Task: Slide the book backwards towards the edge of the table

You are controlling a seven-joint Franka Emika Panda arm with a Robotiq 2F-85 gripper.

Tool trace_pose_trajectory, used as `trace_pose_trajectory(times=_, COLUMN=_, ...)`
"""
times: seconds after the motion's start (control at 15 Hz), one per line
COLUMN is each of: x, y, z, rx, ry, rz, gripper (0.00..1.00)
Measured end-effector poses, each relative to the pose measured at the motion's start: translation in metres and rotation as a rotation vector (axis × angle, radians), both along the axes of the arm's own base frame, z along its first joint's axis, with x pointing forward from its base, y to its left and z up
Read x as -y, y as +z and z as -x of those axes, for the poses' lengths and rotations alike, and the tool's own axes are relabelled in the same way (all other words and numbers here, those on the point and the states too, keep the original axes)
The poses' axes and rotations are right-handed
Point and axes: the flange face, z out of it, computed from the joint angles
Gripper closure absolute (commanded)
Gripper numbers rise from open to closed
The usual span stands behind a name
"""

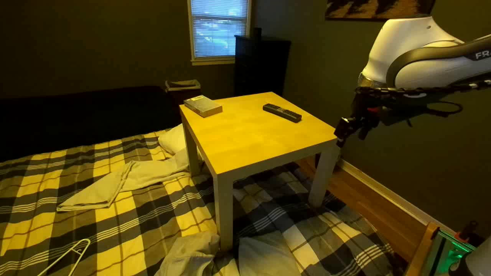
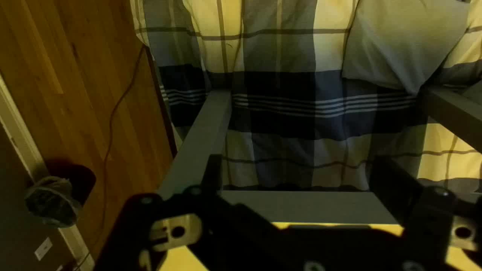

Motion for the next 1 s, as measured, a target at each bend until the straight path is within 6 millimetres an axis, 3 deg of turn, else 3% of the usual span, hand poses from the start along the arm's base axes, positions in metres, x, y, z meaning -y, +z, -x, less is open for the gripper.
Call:
trace_pose_trajectory(times=0.73, x=-0.001, y=0.001, z=-0.001, rx=0.001, ry=0.004, rz=0.003, gripper=0.0)
trace_pose_trajectory(times=0.87, x=-0.014, y=0.007, z=-0.008, rx=0.014, ry=0.036, rz=0.017, gripper=0.0)
trace_pose_trajectory(times=1.0, x=-0.044, y=0.017, z=-0.024, rx=0.035, ry=0.086, rz=0.035, gripper=0.0)
